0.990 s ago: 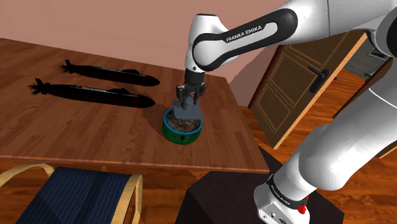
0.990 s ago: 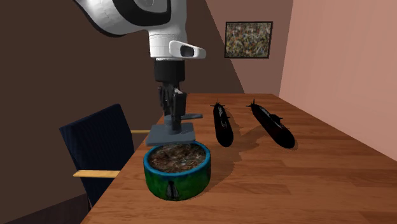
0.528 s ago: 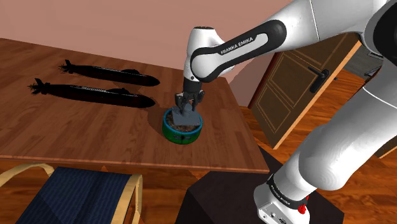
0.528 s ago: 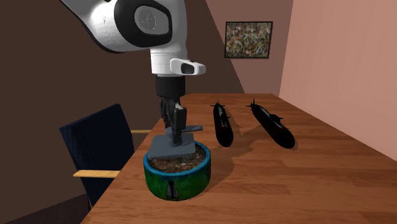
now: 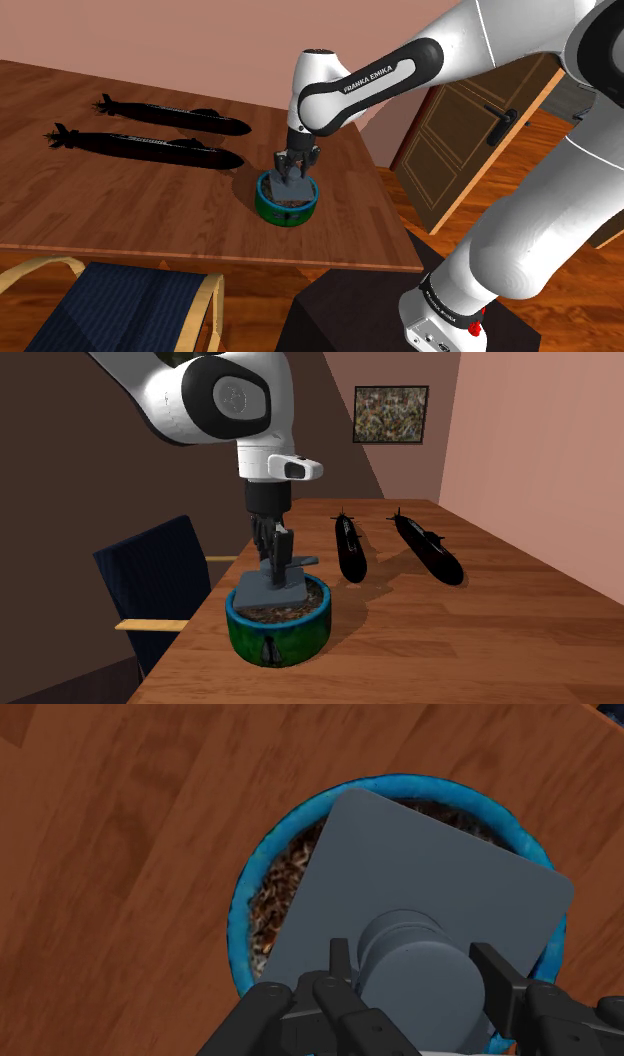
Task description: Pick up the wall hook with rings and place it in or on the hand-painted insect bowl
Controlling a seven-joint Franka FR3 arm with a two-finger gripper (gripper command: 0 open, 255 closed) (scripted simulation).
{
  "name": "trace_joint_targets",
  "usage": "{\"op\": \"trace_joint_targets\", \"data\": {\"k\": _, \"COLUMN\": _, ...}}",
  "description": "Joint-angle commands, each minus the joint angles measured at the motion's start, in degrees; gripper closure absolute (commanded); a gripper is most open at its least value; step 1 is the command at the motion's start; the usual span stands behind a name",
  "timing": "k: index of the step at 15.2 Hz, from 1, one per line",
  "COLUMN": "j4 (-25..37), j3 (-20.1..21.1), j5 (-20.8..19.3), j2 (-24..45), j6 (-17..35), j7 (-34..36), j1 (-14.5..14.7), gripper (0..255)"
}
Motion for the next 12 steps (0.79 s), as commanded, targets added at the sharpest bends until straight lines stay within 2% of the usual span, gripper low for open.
{"op": "trace_joint_targets", "data": {"k": 1, "j4": 0.0, "j3": 0.0, "j5": 0.0, "j2": 0.0, "j6": 0.0, "j7": 0.0, "j1": 0.0, "gripper": 255}}
{"op": "trace_joint_targets", "data": {"k": 2, "j4": 0.0, "j3": 0.0, "j5": 0.0, "j2": 0.0, "j6": 0.0, "j7": 0.0, "j1": 0.0, "gripper": 0}}
{"op": "trace_joint_targets", "data": {"k": 7, "j4": 0.0, "j3": 0.0, "j5": 0.0, "j2": 0.0, "j6": 0.0, "j7": 0.0, "j1": 0.0, "gripper": 0}}
{"op": "trace_joint_targets", "data": {"k": 11, "j4": 3.3, "j3": -0.1, "j5": 0.8, "j2": -4.3, "j6": -7.5, "j7": -0.6, "j1": 0.0, "gripper": 0}}
{"op": "trace_joint_targets", "data": {"k": 12, "j4": 3.3, "j3": -0.1, "j5": 0.8, "j2": -4.3, "j6": -7.5, "j7": -0.6, "j1": 0.0, "gripper": 0}}
